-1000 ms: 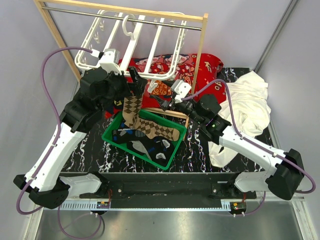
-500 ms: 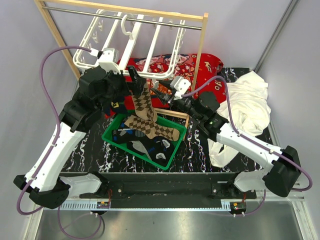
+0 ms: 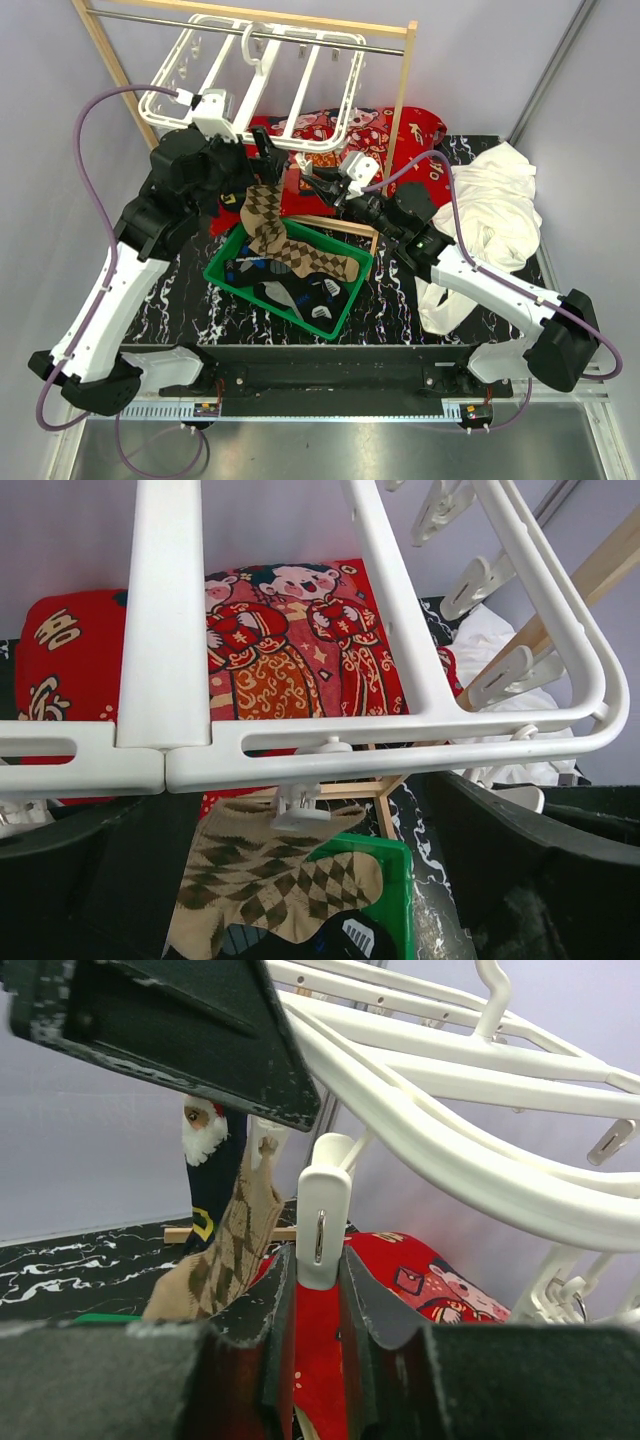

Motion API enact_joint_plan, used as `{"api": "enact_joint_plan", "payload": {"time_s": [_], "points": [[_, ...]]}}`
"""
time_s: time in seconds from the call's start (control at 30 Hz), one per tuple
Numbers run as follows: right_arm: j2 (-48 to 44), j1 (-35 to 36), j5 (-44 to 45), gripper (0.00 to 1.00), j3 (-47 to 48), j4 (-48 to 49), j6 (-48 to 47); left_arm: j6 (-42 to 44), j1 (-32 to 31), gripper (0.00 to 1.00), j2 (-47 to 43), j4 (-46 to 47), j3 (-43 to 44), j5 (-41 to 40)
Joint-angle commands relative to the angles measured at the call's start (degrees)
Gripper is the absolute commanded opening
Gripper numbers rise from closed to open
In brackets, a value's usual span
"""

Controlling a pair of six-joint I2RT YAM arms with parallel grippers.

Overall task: Clip the socks to the hanger
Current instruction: Open the clamp at the hanger.

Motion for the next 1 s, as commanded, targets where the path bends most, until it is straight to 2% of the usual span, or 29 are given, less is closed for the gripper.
{"api": "enact_joint_plan", "payload": {"time_s": [0.0, 0.17, 0.33, 0.4, 0.5, 0.67, 0.97], "points": [[-0.1, -0.4, -1.5, 0.07, 3.4, 2.5, 1.6, 3.9, 0.4, 0.99, -5.5, 8.5, -1.6, 4.2], [0.5, -0.4, -1.8, 0.02, 4.8, 1.4, 2.8, 7.5, 0.4, 0.99, -11.7, 11.6, -7.4, 7.0], [1.9, -0.4, -2.5, 0.01, 6.8, -0.3, 4.1, 8.8, 0.4, 0.99, -16.7, 17.2, -12.5, 15.0], [2.3, -0.3, -2.7, 0.01, 7.1, -0.4, 4.6, 8.8, 0.4, 0.99, -17.4, 18.1, -13.5, 20.2], [2.5, -0.4, -2.9, 0.01, 7.3, -0.9, 4.8, 8.2, 0.4, 0.99, -18.2, 19.0, -14.7, 19.5], [2.5, -0.4, -3.7, 0.0, 8.0, -3.1, 5.4, 4.9, 0.1, 0.99, -16.0, 20.4, -13.7, 25.4], [0.3, -0.4, -6.4, 0.0, 8.8, -12.4, 3.4, 2.7, -1.3, 0.99, -13.0, 19.9, -13.7, 21.1]]}}
